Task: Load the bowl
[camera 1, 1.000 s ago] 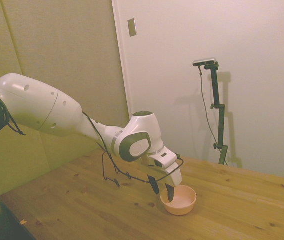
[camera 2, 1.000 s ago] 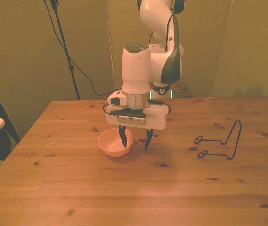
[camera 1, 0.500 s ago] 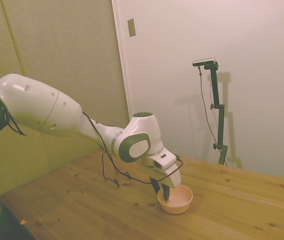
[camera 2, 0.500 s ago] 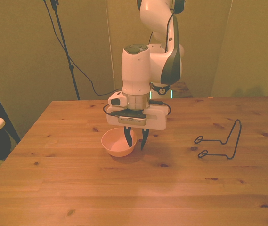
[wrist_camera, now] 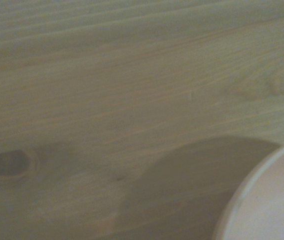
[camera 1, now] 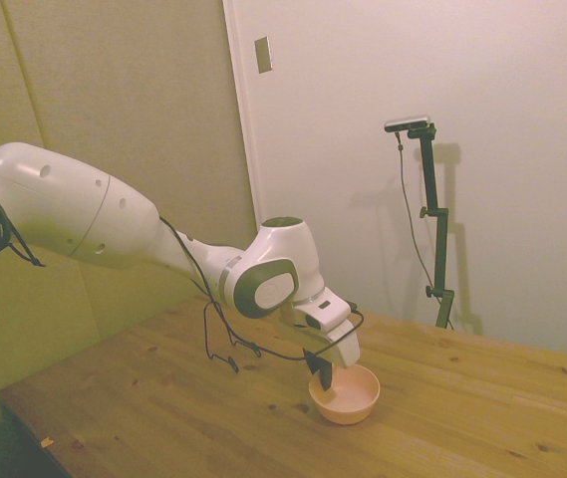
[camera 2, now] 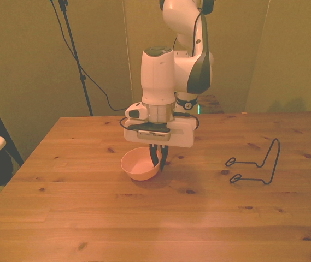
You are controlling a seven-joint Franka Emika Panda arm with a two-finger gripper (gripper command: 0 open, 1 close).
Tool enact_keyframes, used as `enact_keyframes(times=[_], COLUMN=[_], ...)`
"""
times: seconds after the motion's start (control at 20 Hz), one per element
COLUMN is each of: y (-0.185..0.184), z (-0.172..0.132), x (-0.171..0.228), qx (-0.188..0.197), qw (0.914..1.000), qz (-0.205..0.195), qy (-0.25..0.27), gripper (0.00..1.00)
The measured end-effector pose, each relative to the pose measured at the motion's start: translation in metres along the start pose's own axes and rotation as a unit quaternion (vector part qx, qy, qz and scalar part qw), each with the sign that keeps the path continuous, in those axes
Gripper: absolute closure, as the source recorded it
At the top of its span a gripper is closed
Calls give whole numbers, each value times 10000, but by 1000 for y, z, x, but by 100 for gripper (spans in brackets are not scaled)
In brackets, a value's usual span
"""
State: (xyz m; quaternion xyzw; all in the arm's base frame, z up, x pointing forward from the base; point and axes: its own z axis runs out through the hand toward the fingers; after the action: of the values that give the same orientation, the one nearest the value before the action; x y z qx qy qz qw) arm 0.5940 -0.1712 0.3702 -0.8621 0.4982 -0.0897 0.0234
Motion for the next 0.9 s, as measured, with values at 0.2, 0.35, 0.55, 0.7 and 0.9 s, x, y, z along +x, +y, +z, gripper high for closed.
enact_keyframes(times=[0.2, 0.35, 0.55, 0.7, 0.9], y=[-6, -21, -52, -80, -93], z=[-15, -34, -79, -113, -129], x=[-12, -29, -68, -113, -138], qx=[242, 478, 872, 1156, 1497], qw=[9996, 9985, 9943, 9884, 9797], qz=[-27, -55, -210, -478, -565], qy=[-133, -265, -570, -857, -1209], gripper=[100, 100, 100, 100, 100])
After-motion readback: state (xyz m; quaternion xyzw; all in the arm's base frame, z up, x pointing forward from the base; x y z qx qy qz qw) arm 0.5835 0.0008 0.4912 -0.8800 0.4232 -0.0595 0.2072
